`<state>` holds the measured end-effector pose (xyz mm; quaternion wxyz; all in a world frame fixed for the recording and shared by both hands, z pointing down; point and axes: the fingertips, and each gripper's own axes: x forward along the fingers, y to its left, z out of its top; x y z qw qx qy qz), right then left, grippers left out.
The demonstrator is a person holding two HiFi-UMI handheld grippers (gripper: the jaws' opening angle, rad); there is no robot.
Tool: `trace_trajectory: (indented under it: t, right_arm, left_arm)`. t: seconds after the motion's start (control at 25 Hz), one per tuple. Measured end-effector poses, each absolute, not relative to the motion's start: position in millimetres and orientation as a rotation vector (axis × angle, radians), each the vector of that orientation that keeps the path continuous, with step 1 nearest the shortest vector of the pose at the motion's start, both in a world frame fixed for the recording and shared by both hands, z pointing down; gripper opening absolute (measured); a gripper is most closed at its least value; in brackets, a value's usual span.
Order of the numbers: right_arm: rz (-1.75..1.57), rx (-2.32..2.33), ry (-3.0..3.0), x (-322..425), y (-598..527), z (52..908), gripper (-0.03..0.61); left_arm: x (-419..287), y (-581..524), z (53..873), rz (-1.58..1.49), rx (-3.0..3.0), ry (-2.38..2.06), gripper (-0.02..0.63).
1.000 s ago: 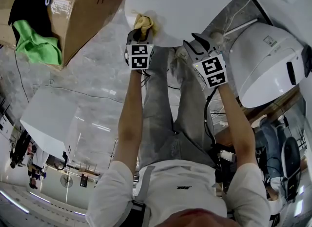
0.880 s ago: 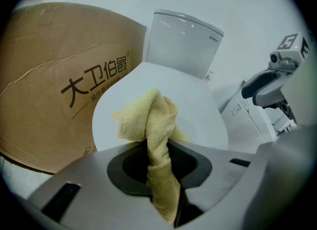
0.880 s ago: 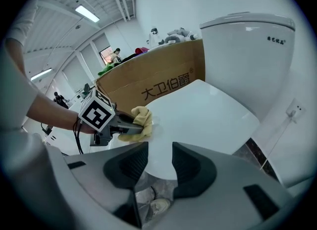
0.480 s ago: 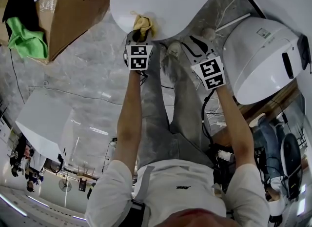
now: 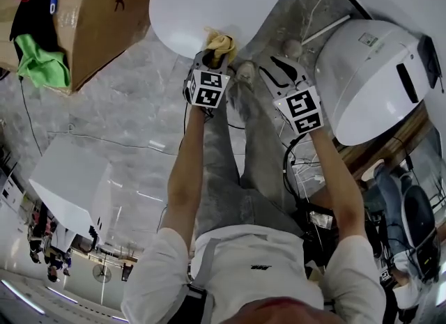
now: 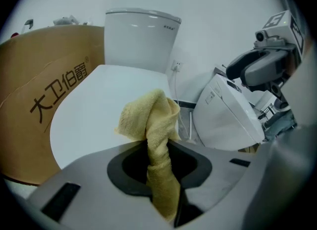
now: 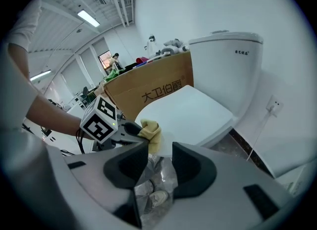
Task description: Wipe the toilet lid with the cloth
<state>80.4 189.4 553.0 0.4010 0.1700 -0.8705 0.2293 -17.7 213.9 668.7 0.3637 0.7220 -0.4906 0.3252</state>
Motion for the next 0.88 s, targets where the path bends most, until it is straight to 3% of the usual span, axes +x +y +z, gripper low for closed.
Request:
trace_trajectory:
  t: [0.24, 0.88]
  right_arm:
    - [0.551, 0.494, -2.260, 86, 166, 490, 0.167]
    - [0.303, 0.649, -2.587, 69, 134, 215, 0.167]
  left_arm:
    - [-6, 199, 589, 0.764, 1.935, -1.311, 0.104]
    - [-21, 161, 265, 0.530, 2.123, -1.663, 0.104]
